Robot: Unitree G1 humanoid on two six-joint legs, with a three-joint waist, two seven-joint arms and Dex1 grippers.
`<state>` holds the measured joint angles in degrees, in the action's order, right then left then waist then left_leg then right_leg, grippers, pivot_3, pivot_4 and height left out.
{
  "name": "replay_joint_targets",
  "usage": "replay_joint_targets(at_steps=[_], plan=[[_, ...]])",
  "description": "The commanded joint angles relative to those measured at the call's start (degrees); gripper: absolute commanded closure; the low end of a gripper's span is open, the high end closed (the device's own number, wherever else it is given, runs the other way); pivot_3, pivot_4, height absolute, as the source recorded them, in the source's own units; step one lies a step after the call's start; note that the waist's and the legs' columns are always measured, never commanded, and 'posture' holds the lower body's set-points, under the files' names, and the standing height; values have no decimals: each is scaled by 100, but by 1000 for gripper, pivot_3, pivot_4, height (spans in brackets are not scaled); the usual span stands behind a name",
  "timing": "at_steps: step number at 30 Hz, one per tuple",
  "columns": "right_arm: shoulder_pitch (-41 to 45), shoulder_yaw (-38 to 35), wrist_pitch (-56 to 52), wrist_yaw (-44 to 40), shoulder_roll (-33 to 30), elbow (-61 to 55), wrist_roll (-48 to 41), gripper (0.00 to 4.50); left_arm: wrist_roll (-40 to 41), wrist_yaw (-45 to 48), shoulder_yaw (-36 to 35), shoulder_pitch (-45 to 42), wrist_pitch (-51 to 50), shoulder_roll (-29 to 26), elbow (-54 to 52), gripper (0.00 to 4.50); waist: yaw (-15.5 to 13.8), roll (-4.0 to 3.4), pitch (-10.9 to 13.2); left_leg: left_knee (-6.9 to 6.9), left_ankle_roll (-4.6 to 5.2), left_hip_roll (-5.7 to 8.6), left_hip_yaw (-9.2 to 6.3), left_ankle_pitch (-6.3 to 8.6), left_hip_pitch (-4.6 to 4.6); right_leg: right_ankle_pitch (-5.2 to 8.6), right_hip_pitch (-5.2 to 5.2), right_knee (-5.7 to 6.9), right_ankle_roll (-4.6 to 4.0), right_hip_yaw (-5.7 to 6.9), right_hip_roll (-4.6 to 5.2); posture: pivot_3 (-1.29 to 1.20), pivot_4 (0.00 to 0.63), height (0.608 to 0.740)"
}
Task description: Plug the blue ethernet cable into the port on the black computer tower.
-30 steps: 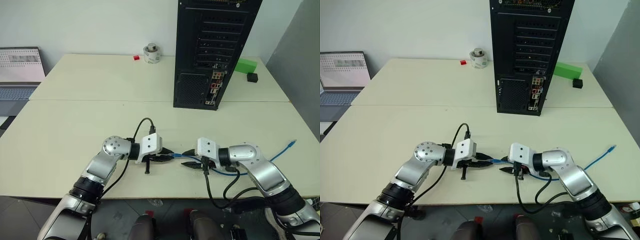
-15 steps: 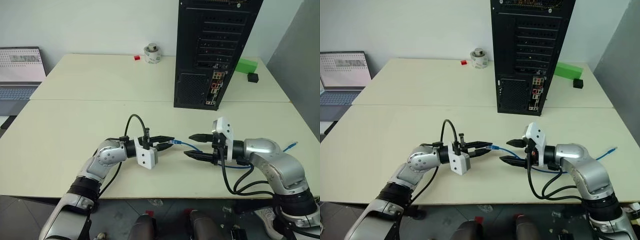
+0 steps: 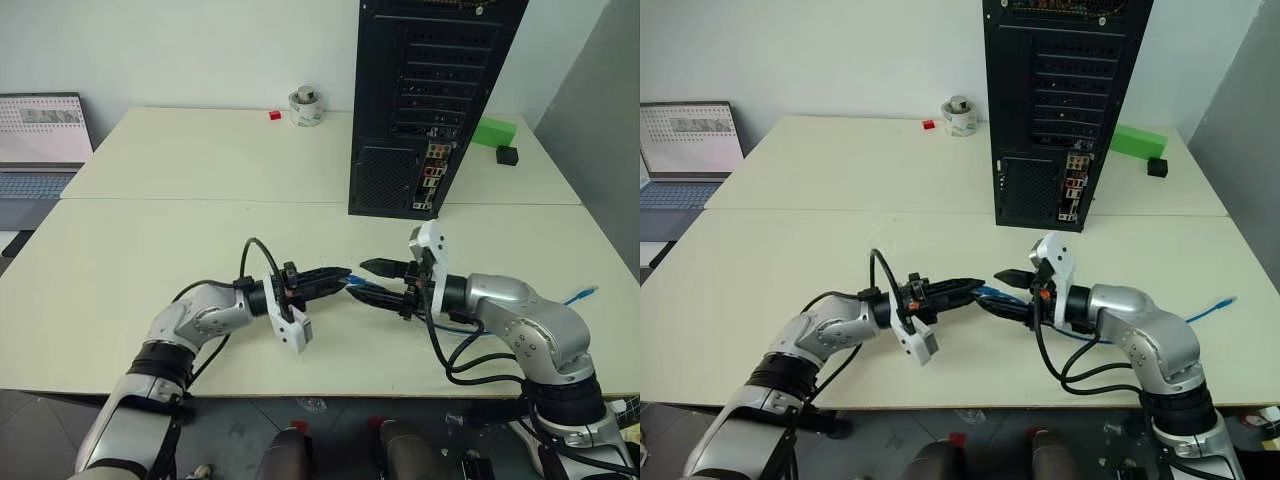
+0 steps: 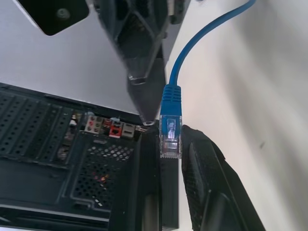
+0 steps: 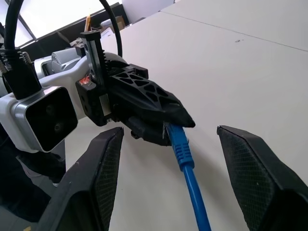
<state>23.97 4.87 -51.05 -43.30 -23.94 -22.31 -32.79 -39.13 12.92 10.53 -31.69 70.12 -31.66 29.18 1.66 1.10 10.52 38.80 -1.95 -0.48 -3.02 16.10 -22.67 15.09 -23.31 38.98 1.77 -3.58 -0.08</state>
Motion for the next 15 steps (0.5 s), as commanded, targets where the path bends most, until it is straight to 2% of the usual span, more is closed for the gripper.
replay_joint_targets(at_steps=[1, 10, 13, 15], plan=[[138, 40, 13, 52, 37, -47, -109, 1214, -134, -380, -9, -88, -53, -72, -135, 4202, 0, 0, 0, 0, 0, 0, 0, 0, 0, 0, 0, 0, 0, 2, 0, 0, 150, 740], [236, 82, 21, 185, 189, 147, -116, 1214, -264, -716, 108, -41, -197, -145, -264, 4202, 3, 0, 0, 0, 0, -1, 0, 0, -1, 0, 0, 0, 0, 4, 0, 0, 150, 740], [279, 100, 64, 228, 253, 217, -74, 1681, -270, -760, 138, -19, -242, -155, -316, 4202, 3, 0, 0, 0, 0, -1, 0, 0, -2, 0, 0, 0, 0, 5, 0, 0, 150, 740], [301, 108, 71, 255, 287, 262, -71, 2194, -269, -785, 153, -8, -258, -159, -336, 4202, 2, 0, 0, 0, 0, 0, 0, 0, -2, 0, 0, 0, 0, 5, 0, 0, 150, 740]])
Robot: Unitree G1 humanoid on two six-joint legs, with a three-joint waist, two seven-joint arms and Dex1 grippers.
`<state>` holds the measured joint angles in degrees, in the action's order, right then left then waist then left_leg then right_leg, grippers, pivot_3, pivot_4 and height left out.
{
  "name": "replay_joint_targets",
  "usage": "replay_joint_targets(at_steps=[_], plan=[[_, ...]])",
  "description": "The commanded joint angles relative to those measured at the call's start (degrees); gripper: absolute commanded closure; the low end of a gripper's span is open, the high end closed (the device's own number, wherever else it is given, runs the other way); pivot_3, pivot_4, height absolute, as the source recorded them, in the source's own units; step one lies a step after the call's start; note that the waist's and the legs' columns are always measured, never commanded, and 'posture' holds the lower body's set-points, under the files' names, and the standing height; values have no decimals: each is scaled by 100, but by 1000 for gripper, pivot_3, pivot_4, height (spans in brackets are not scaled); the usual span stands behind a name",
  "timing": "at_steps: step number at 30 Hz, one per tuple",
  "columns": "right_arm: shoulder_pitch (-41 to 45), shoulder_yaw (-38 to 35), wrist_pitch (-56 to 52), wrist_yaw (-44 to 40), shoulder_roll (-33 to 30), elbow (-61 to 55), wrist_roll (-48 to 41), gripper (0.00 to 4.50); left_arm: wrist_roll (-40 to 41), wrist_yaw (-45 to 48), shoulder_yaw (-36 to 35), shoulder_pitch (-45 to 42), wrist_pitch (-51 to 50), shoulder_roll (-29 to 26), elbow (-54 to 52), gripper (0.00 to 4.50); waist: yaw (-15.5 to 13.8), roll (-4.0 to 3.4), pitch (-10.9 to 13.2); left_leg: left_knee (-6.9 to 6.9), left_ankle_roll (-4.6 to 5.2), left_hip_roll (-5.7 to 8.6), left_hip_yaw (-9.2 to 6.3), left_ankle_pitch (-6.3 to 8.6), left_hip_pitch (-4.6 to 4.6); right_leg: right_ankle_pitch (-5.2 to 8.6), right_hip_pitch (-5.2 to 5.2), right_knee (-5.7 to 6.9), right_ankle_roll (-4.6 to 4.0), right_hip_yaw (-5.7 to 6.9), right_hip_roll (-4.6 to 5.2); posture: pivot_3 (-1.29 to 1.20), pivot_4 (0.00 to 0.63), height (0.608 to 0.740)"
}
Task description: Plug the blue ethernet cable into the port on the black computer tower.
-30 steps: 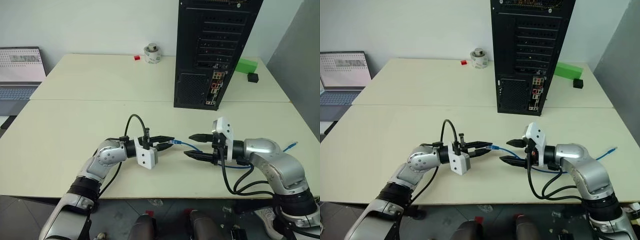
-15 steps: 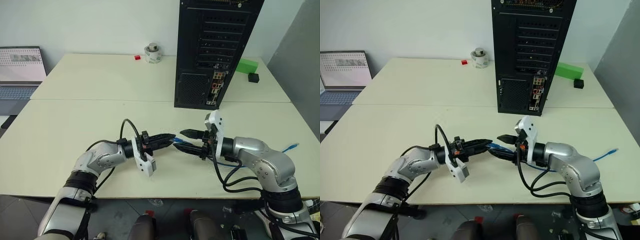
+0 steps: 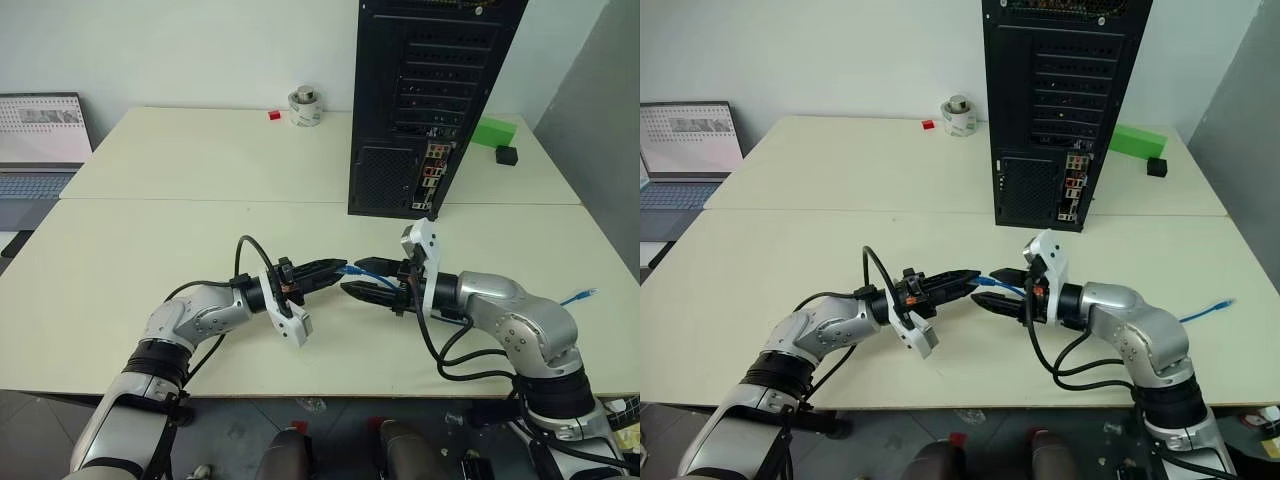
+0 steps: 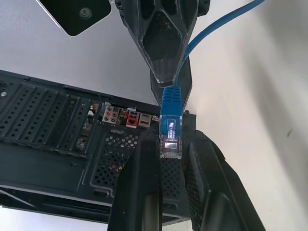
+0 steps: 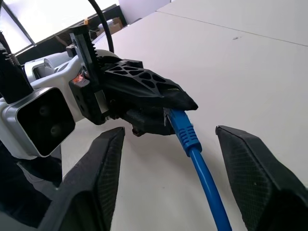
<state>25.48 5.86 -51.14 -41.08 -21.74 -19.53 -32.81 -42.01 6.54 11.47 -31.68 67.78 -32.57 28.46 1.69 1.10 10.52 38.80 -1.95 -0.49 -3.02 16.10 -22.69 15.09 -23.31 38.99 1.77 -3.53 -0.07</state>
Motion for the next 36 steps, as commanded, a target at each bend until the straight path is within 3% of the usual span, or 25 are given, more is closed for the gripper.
replay_joint_targets(at_steps=[1, 10, 26, 28, 30, 32, 36], plan=[[160, 28, 93, 24, 63, 3, -53, 2431, 15, -162, 70, -3, -33, -73, -275, 4202, 0, 0, 0, 0, 0, 0, 0, 0, 0, 0, 0, 0, 0, 0, 0, 0, 150, 740], [212, -20, 54, 6, 87, 133, -128, 4434, 20, -264, 180, 62, -110, -143, -397, 4205, 2, 0, 0, 0, 0, -1, -1, 0, 0, 0, -1, 1, 0, 0, 0, 0, 150, 740], [288, -56, -29, -109, -2, 240, -225, 4494, 243, -237, 407, 50, 66, -299, -315, 4211, 1, 0, 0, 0, 0, -1, 0, 0, 0, 0, -1, 0, 0, 0, 0, 0, 150, 740], [293, -54, -35, -123, -21, 238, -221, 4494, 506, -125, 449, 45, 14, -304, -273, 3511, 2, 0, 0, 0, 0, -1, 0, 0, 0, 0, -1, 0, 0, 0, 1, 0, 150, 740], [291, -50, -28, -127, -49, 244, -213, 4494, 719, 41, 504, 10, -65, -317, -210, 3319, 3, 0, 0, 0, 0, -1, -1, 0, 0, 0, -1, 0, 0, 0, 1, 0, 150, 740], [288, -45, -17, -117, -83, 244, -203, 4494, 929, 198, 544, -21, -151, -332, -155, 2757, 5, 0, 0, 0, 0, -1, 0, 0, 0, 0, -1, 0, 0, -1, 0, 0, 150, 740], [276, -98, 29, -32, -106, 255, -166, 4494, 1441, 617, 589, -3, -457, -354, 69, 2043, 8, 0, 0, 0, 0, -1, 0, 0, -1, 0, -1, 0, 0, 1, 0, 0, 150, 740]])
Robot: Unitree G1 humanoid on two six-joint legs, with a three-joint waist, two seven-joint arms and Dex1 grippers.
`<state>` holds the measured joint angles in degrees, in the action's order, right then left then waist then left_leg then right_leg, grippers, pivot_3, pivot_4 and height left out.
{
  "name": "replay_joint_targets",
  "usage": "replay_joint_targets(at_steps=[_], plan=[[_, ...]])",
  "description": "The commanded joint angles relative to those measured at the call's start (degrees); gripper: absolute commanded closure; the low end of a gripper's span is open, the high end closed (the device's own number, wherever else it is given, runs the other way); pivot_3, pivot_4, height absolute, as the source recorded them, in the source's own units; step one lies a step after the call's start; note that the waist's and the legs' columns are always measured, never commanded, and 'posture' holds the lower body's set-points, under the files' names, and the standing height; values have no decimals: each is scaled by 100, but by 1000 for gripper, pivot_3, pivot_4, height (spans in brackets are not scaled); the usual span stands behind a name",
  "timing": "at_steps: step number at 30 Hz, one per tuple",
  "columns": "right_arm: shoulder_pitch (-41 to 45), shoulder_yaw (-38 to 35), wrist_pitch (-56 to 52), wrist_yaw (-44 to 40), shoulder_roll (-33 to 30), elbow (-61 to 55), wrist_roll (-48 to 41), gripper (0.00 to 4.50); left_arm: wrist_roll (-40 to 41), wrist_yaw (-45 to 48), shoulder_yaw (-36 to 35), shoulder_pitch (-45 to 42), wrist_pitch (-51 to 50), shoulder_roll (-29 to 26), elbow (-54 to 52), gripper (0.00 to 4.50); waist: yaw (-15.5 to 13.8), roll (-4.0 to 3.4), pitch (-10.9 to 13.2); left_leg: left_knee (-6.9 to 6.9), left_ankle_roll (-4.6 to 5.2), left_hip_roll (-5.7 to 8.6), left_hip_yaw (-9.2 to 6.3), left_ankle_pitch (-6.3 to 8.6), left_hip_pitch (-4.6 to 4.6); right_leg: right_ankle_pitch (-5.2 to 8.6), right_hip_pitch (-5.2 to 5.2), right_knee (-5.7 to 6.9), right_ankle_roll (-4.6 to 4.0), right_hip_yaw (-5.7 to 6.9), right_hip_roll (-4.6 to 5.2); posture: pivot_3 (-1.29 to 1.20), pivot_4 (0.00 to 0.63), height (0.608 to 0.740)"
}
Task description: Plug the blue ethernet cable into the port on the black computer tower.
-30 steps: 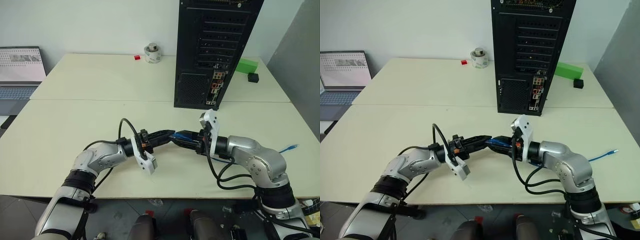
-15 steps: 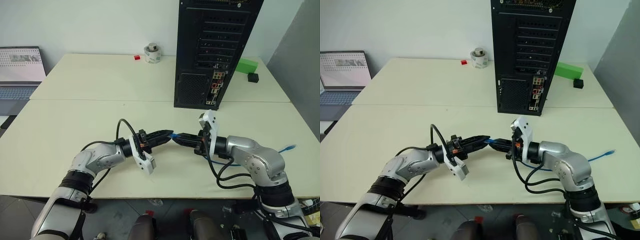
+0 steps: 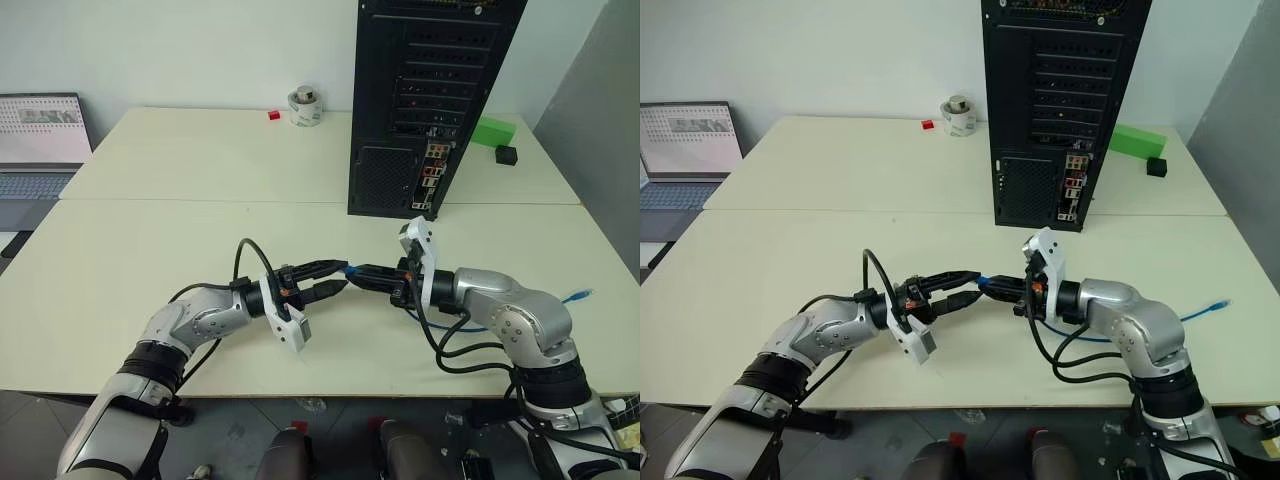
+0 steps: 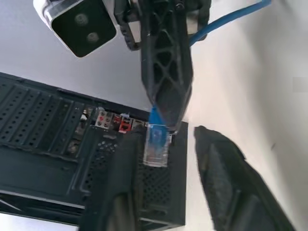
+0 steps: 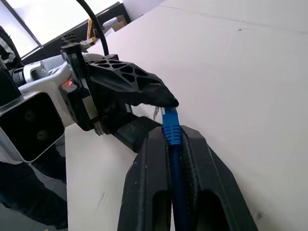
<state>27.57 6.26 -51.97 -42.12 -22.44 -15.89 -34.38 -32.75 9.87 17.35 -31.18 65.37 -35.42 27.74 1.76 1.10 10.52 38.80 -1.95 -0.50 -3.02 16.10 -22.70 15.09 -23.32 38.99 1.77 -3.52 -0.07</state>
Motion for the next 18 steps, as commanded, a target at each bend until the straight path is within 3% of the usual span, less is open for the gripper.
replay_joint_targets(at_steps=[1, 6, 12, 15, 18], plan=[[66, -166, 136, 105, -43, -105, 8, 4494, 662, 399, 6, -22, -304, -83, 207, 1807, 3, 0, 0, 0, 0, 0, 1, 0, 0, 0, 0, 0, 0, -1, 0, 0, 150, 740], [102, -449, 340, 527, -56, -70, 225, 4494, 2144, 1287, -194, 231, -1605, 129, -7, 1596, 7, 0, 0, 0, 0, 0, -1, 0, 0, 0, -1, 0, 0, 0, -3, 0, 150, 740], [263, -684, 594, 1915, 242, -17, 1027, 4494, 4859, 2541, -562, 287, -5223, 724, -1778, 1596, 3, 0, 0, 8, 0, 2, -12, 0, -14, 0, -6, 1, 0, 7, -2, 0, 150, 740], [366, -794, 705, 2653, 515, 50, 1421, 4494, 5398, 2585, -756, 120, -6532, 818, -2402, 1596, 13, 0, 0, 7, -1, -1, -16, -1, -13, 0, -9, 4, 0, 2, -3, 0, 150, 740], [469, -861, 1030, 3504, 927, 185, 1912, 4494, 5270, 2262, -895, -327, -7180, 989, -2506, 1596, 15, 0, 0, 5, -1, -3, -14, -1, -10, 0, -10, 5, 0, -4, -21, 0, 150, 740]])
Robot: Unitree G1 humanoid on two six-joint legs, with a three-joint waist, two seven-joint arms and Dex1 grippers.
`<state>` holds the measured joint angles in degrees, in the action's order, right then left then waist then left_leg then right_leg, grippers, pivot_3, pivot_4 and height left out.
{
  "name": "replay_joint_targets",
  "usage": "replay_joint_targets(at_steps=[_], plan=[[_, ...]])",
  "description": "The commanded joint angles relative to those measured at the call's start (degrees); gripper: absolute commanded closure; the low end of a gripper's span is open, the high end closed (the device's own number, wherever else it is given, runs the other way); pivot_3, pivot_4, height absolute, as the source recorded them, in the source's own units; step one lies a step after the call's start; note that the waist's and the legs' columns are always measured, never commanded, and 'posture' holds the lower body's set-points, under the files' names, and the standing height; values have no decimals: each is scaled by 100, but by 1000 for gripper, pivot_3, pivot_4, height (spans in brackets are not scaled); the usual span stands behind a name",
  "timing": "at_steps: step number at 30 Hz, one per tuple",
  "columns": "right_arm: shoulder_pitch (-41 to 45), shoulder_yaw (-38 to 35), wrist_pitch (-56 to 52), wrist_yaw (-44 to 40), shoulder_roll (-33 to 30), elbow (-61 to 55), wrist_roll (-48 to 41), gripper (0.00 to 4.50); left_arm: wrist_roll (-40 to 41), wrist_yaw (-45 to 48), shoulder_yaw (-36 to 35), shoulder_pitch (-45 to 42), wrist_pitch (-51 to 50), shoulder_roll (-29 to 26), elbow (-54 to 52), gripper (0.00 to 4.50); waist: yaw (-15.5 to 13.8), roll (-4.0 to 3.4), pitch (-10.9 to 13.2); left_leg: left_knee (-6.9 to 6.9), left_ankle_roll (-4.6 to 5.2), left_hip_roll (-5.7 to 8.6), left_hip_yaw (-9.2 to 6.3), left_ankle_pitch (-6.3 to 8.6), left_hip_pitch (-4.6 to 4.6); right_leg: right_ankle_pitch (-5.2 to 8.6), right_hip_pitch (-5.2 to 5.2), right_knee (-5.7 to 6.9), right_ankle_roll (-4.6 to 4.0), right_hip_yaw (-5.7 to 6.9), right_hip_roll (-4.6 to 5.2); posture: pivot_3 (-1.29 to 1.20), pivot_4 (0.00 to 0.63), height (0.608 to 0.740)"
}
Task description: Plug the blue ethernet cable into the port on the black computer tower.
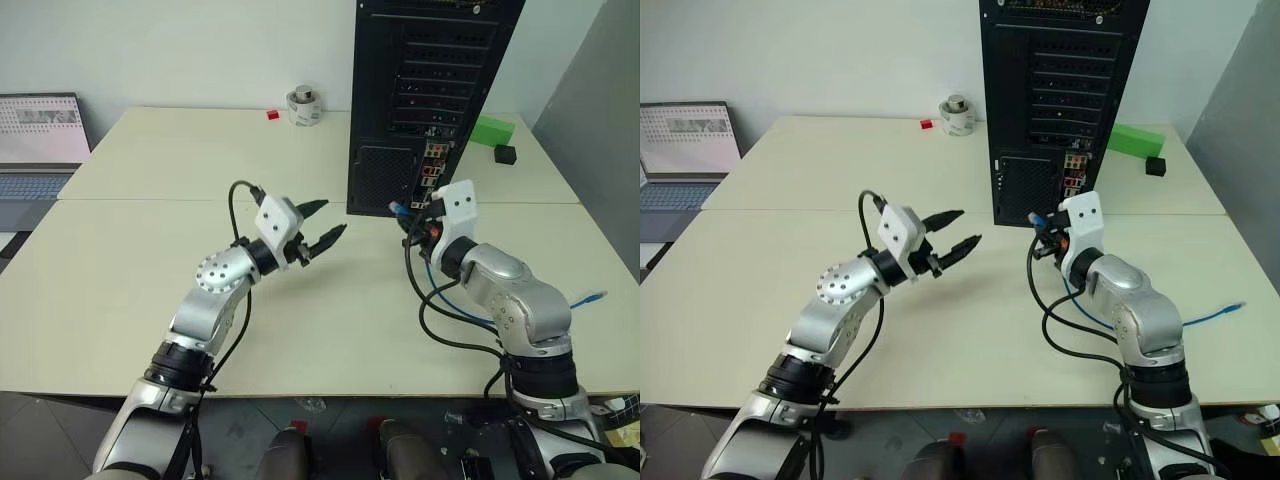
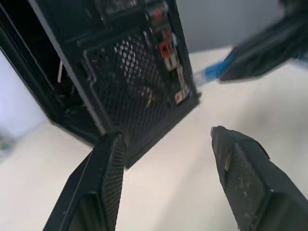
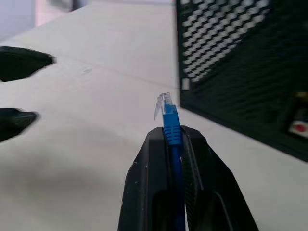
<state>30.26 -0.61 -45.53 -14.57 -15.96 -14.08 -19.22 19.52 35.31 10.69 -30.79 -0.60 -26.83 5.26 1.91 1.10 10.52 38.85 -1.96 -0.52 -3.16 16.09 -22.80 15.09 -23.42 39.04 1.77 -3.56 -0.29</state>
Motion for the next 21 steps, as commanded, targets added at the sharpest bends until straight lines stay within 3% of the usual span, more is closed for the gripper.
replay_joint_targets(at_steps=[1, 7, 21], plan=[[253, -189, 538, 1073, 461, 115, 587, 4494, -33, -364, -225, -520, -819, 186, -247, 1596, 3, 0, 0, 0, 0, 0, 5, 0, 1, 0, 0, 0, 0, -5, -2, 0, 150, 740], [537, -206, 1051, 1799, 993, 629, 1100, 4494, -4, -328, -283, -722, -1849, 317, -309, 1596, 7, -1, 0, -3, -1, 0, 17, 0, 0, 0, -9, 1, 0, -18, -4, 0, 150, 740], [1026, -435, 1786, 2016, 1170, 1729, 1367, 4494, -118, -61, -398, -653, -2311, 341, -503, 1596, 6, -1, 0, -5, -1, -2, 23, -1, -3, -1, -17, 1, -1, -24, -4, 0, 150, 740]])
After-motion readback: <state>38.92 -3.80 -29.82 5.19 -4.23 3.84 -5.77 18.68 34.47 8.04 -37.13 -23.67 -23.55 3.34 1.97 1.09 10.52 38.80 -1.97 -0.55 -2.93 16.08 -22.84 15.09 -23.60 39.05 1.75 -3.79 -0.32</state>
